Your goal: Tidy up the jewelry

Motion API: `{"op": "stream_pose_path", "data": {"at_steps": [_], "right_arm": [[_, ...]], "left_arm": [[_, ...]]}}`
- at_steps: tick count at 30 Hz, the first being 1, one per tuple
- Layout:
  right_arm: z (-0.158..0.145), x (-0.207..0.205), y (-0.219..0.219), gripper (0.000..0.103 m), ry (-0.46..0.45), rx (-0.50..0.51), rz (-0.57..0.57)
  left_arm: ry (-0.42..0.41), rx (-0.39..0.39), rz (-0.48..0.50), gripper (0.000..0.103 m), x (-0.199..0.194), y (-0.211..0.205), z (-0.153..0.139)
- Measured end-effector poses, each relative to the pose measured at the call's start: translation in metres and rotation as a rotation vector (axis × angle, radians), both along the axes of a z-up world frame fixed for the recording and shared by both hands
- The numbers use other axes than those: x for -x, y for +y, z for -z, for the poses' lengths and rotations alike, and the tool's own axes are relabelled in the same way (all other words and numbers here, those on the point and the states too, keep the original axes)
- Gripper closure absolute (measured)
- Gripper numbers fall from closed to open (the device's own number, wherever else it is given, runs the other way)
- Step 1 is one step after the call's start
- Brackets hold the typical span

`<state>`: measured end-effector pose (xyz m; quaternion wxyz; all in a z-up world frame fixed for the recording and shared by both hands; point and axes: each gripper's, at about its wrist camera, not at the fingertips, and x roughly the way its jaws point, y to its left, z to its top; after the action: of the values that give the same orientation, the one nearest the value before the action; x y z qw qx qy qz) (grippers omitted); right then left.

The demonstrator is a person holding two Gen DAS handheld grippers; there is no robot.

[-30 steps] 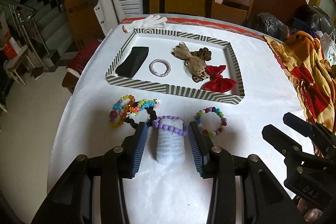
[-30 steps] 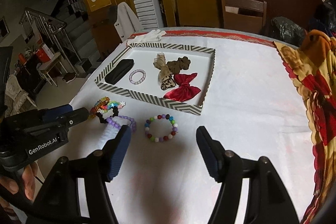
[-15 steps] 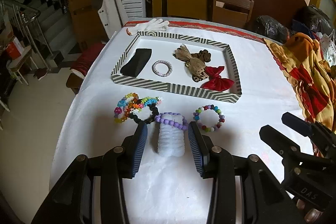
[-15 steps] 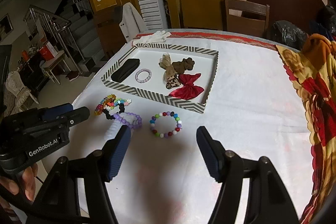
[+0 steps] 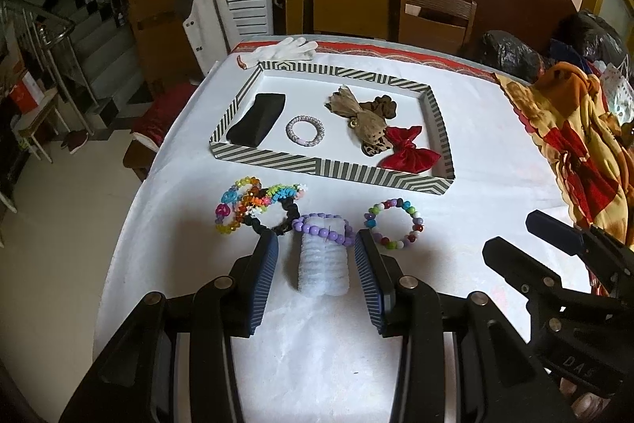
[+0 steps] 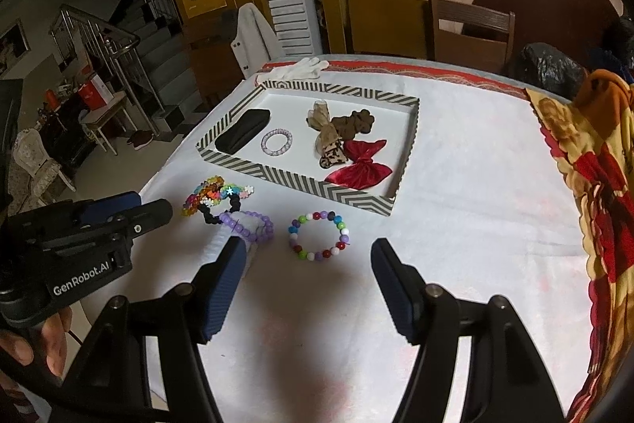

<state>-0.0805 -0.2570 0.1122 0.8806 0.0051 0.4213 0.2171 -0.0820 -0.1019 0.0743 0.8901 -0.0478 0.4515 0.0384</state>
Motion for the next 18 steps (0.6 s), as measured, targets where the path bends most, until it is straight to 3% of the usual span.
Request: {"op": "stream_pose_path", "data": {"at_steps": [18], "right_arm": [[0.007, -0.003, 0.003, 0.033, 0.018, -0.001, 0.000]], "left_arm": [[0.030, 0.011, -0.011, 0.056, -0.004, 0.006, 0.012]]}}
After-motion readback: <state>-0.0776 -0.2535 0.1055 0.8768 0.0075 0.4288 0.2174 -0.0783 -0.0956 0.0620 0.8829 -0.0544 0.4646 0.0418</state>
